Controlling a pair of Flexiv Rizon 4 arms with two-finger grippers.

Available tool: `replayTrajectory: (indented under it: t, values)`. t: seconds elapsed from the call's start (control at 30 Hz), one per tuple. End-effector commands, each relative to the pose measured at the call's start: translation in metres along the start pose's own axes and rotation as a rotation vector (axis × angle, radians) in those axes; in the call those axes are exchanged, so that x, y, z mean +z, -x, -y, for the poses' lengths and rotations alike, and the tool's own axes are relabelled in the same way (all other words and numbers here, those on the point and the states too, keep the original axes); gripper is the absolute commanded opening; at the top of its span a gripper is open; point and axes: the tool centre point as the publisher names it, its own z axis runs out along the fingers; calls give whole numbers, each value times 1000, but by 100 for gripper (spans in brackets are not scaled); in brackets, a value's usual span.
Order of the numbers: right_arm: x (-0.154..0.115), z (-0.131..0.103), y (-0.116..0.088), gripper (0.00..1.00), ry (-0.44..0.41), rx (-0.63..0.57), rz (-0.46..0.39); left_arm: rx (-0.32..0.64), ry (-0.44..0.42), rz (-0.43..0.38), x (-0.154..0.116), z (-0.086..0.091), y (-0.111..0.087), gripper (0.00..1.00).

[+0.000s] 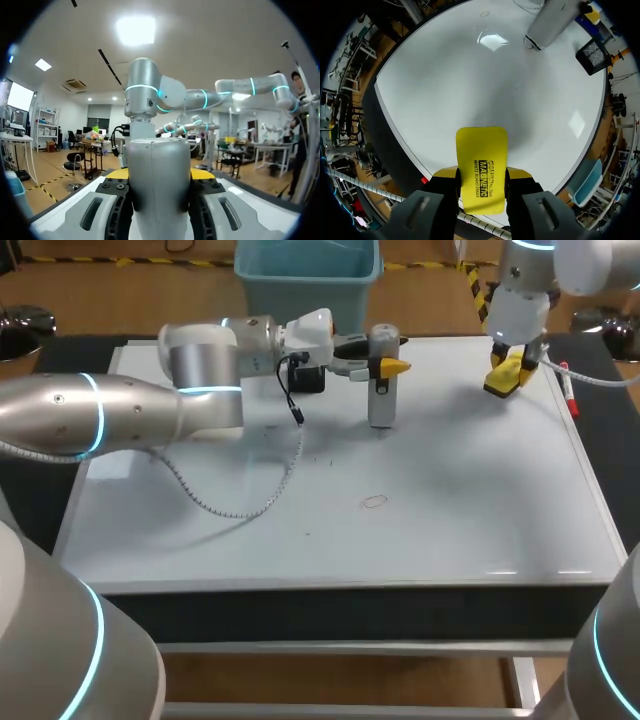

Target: Pick up the inspection probe, press it on each red-marked spot on the whiteboard one by one, put down the probe, pick up the eraser, and wipe off all the red marks.

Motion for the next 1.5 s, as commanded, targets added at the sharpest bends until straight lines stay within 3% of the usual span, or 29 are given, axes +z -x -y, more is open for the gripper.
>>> replayTrajectory:
  t: [0.03,0.67,1.37,1.5]
  values:
    - [-1,0,0,0,-2,-1,-3,-8,-3,-13,5,-4,4,0]
    - [-1,0,0,0,-2,-1,-3,-34,-2,-38,10,-18,-2,0]
    - [-1,0,0,0,-2,-1,-3,-31,4,-41,10,-17,-7,0]
    - [-1,0,0,0,-2,-1,-3,-26,5,-37,10,-8,-12,0]
